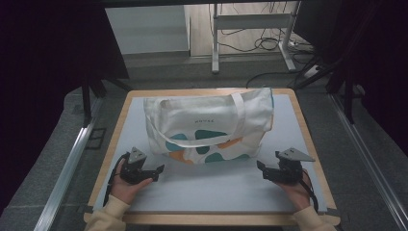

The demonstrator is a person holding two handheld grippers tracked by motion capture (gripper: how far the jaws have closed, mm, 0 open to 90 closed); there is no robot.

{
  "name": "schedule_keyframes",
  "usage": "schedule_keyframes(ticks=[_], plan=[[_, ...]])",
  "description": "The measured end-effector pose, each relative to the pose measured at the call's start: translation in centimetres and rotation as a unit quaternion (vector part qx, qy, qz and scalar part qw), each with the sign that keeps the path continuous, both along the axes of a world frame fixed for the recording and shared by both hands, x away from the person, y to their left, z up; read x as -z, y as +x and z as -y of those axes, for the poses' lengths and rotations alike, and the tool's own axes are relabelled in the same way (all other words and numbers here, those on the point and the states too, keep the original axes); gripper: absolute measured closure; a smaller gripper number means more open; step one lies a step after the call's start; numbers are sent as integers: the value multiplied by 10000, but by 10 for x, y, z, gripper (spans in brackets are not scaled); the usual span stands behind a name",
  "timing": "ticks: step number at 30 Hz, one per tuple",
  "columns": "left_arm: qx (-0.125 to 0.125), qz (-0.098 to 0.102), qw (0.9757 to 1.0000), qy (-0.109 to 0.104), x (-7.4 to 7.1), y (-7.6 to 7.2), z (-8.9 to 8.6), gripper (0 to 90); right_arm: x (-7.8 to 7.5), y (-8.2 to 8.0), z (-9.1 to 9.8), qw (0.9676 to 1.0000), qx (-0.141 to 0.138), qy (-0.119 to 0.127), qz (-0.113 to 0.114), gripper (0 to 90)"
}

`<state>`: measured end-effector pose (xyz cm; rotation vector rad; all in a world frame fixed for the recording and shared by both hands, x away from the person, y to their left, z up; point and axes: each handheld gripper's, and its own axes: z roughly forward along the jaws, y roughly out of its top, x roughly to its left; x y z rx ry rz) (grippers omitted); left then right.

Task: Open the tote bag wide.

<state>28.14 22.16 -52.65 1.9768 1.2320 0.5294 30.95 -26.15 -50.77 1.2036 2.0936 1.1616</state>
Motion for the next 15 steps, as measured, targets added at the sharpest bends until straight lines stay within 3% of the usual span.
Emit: schedule_keyframes(ticks=[3, 11, 15], plan=[[-25, 10, 10000, -57, -1, 0, -1, 228, 3, 1, 0, 9999, -19, -153, 44, 171], [-69, -78, 9999, -109, 0, -4, -6, 236, 2, 2, 6, 9999, 51, -120, 59, 186], [-162, 54, 9994, -310, -9, -9, -11, 237, 3, 2, 6, 9999, 39, -143, 31, 195]])
